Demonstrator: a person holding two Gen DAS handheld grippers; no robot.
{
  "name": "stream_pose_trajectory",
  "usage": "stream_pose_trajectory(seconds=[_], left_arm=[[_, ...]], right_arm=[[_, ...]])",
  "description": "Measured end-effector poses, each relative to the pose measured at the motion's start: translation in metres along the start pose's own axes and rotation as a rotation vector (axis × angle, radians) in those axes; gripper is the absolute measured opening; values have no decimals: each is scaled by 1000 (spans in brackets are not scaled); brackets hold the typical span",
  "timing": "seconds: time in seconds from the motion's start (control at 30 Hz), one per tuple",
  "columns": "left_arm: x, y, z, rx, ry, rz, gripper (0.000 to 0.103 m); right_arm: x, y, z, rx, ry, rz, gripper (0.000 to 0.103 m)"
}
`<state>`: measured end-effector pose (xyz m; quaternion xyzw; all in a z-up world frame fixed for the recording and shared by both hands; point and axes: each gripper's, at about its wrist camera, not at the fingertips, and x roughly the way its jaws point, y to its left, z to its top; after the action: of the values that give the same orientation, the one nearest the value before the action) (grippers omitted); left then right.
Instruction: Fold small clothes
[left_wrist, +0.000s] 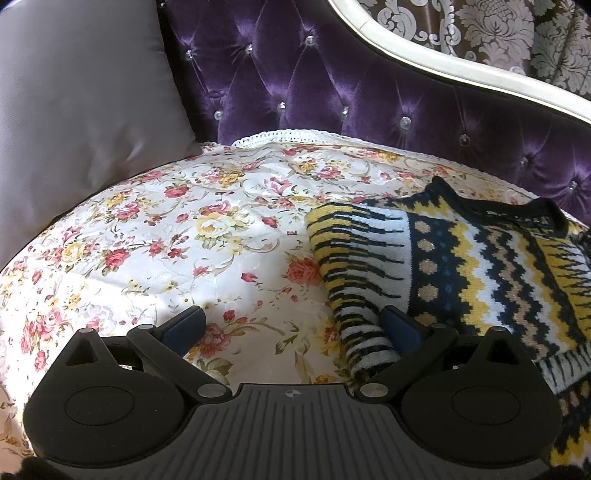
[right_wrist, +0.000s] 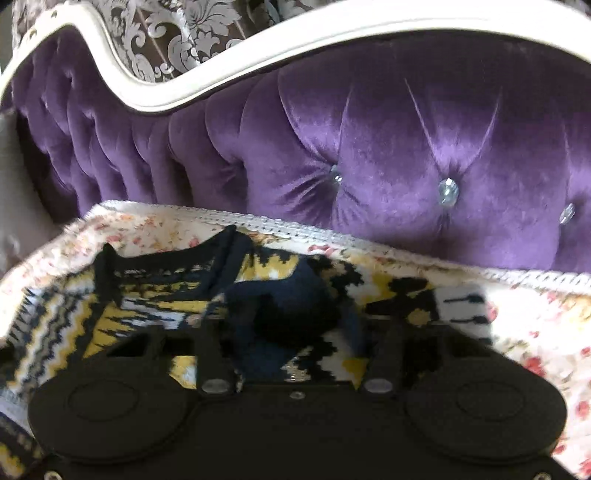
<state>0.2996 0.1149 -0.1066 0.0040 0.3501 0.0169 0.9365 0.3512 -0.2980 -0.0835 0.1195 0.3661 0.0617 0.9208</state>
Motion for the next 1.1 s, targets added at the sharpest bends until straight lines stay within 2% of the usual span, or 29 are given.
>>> stream_pose_trajectory(seconds=[0.17, 0.33, 0.4, 0.43, 0.5, 0.6, 0.63, 0.8, 0.87, 1.0, 1.1], left_arm=[[0, 0, 0, -3, -1, 0, 103], [0, -1, -1, -2, -2, 4, 103], [0, -1, -2, -2, -4, 3, 103], [0, -1, -2, -5, -5, 1, 103], [-1, -1, -2, -1, -9, -1, 103], [0, -3, -2, 6, -12, 3, 103], [0, -3, -1, 6, -13, 4, 103], [1, 0, -3, -16, -20, -5, 103], [1, -1, -4, -16, -30, 1, 103], [3, -1, -5, -39, -48, -6, 103], [3, -2, -8, -56, -65, 3, 103]], right_arm=[[-24, 4, 6, 16, -35, -7, 22], [-54, -9, 4, -7, 8, -162, 24], [-49, -13, -3, -28, 66, -208, 31], [-45, -13, -6, -49, 92, -260, 38], [-48, -8, -9, -58, 60, -312, 52], [-57, 14, -13, -76, -37, -235, 97], [-56, 24, -15, -106, -53, -209, 103], [-28, 59, -35, -234, -30, -199, 103], [-16, 59, -42, -230, 1, -193, 103], [-10, 48, -49, -173, -24, -165, 103], [-16, 52, -52, -182, -28, -169, 103]])
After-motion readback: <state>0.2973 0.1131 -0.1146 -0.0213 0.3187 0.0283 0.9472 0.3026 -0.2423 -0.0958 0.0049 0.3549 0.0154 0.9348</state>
